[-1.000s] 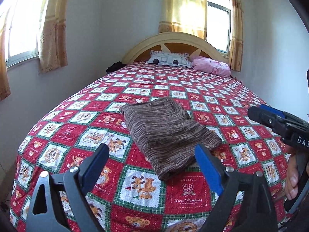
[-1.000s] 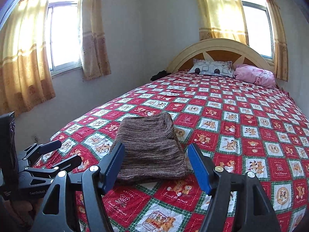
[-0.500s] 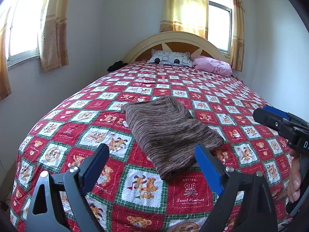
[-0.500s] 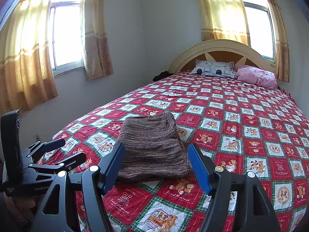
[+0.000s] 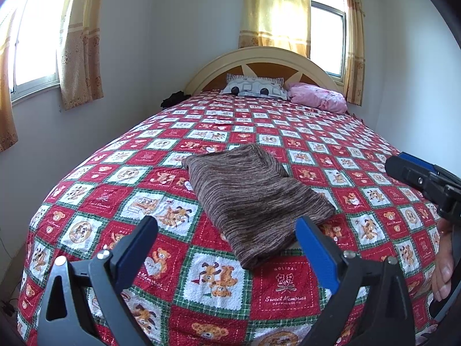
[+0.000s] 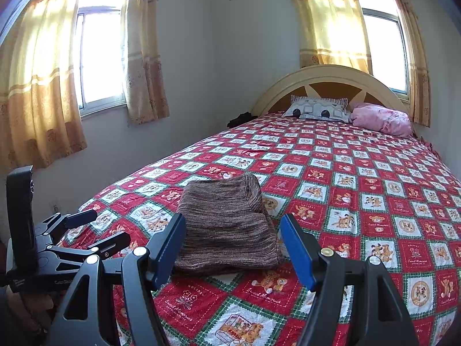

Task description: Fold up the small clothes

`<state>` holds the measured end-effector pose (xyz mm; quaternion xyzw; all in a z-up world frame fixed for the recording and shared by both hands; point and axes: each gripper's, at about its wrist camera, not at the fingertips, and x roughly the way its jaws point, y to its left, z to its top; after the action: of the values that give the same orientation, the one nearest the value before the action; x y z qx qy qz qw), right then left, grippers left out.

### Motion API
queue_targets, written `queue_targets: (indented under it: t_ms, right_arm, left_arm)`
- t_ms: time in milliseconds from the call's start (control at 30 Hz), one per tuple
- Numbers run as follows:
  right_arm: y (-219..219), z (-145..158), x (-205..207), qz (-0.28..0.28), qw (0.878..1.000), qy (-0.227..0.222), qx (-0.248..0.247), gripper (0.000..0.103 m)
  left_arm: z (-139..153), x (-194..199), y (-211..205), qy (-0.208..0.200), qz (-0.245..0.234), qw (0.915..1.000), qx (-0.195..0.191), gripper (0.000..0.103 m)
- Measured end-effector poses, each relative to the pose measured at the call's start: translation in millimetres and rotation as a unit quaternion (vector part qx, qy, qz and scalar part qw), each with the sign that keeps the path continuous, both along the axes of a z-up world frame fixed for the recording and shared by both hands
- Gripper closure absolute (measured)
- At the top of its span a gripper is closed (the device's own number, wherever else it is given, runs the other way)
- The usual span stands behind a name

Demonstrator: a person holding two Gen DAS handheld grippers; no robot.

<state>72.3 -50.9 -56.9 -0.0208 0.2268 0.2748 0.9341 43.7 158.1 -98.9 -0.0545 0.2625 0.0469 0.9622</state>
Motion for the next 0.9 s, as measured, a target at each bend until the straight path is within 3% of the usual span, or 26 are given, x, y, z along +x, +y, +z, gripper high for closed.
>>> queue_targets:
  t_ms: [567,900]
  right_arm:
    - [0.5,14.1,-16.5,-0.002,0.999,-0.042,0.007,0.034]
    - [3.1,11.2,-19.7,0.002,0.999,-0.042,0.003,0.034]
  left_arm:
    - [28.8,-8.6,11.9,-0.020,0.022,0.9995,0.009,0.000]
    - [26.5,-8.5,11.4,-0.031,0.026,0.9990,0.019,0.000]
